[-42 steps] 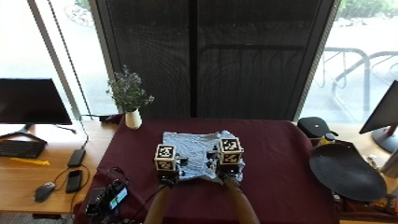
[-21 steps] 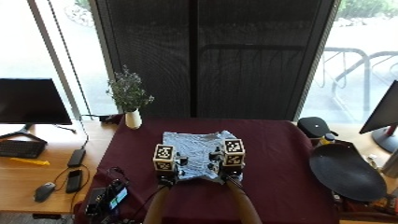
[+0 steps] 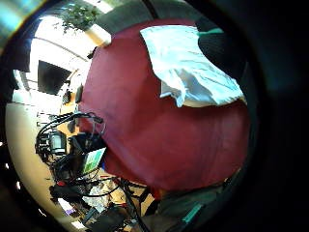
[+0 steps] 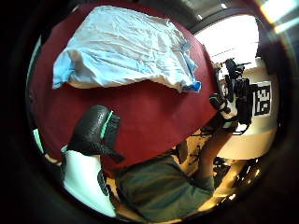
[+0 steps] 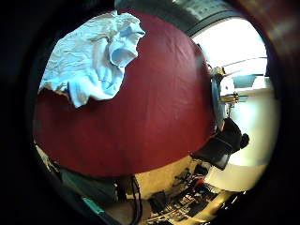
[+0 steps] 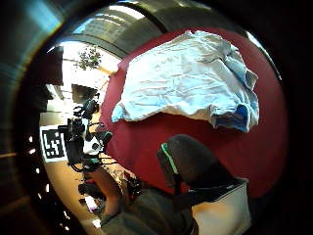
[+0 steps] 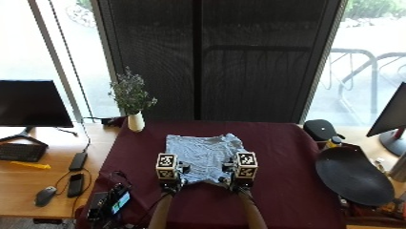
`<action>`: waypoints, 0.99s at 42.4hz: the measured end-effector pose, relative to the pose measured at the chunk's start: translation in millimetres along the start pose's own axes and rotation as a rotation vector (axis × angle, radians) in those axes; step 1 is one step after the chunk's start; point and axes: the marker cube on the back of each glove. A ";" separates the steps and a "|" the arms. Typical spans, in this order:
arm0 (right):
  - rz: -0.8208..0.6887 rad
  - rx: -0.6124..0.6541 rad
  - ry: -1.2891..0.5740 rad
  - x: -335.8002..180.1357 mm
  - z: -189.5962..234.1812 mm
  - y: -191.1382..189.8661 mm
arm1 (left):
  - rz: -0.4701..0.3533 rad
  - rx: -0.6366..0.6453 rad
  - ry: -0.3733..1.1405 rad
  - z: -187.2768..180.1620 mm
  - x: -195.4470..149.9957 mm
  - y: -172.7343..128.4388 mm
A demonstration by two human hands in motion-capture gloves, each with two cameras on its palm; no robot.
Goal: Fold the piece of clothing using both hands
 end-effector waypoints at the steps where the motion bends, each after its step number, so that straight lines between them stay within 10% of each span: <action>1: 0.001 -0.004 -0.006 2.7 7.0 -2.9 | 0.000 -0.003 0.007 6.2 -0.2 -2.4; 31: 0.013 -0.065 0.015 -2.0 54.0 -9.3 | 0.025 -0.163 -0.155 50.4 2.9 3.2; 42: 0.017 0.082 0.052 1.9 55.3 -14.6 | 0.065 0.359 -0.228 56.2 1.2 -36.5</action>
